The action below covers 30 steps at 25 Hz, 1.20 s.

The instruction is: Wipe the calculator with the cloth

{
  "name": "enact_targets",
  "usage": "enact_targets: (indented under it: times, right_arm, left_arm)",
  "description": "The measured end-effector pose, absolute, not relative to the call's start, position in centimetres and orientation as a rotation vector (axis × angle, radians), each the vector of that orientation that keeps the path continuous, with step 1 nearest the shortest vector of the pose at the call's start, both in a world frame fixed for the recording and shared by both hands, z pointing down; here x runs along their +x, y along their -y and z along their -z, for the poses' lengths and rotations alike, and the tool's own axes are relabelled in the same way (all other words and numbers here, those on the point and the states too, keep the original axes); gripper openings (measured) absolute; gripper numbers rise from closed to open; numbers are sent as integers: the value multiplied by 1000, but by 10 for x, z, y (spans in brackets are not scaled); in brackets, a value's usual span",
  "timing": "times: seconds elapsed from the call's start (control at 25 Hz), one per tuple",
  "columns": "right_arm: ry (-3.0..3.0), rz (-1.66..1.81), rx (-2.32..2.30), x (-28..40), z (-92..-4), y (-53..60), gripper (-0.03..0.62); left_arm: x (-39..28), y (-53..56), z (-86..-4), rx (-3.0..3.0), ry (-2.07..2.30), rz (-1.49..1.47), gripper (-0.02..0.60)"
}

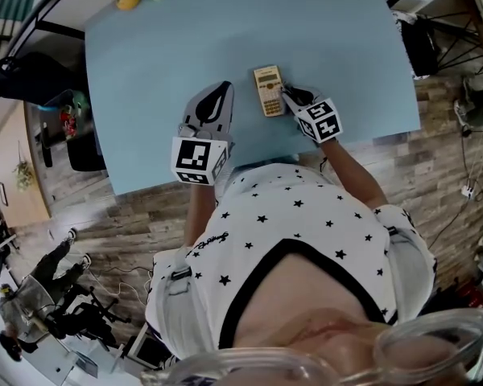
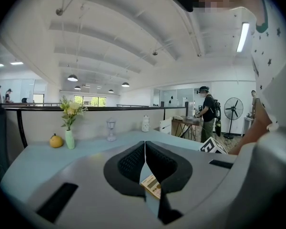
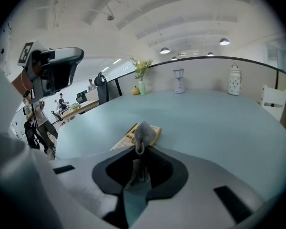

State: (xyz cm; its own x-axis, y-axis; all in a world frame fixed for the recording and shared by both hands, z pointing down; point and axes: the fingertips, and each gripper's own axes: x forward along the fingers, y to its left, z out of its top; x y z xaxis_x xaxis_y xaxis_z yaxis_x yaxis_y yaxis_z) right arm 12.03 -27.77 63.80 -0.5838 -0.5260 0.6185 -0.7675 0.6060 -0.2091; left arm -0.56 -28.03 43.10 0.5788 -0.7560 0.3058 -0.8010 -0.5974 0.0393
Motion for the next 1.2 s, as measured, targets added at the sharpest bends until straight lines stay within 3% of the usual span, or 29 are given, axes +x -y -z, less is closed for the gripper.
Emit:
enact_targets:
  times: [0.56,1.2]
  right_arm:
    - [2339,-655,1108,125,-631,289,58]
    - [2765,-529,1381,116,-464,341,55]
  left_arm:
    - [-13,283,-432,2624,1327,-381,31]
    - [-29,289,-423,2620,1371,-350,31]
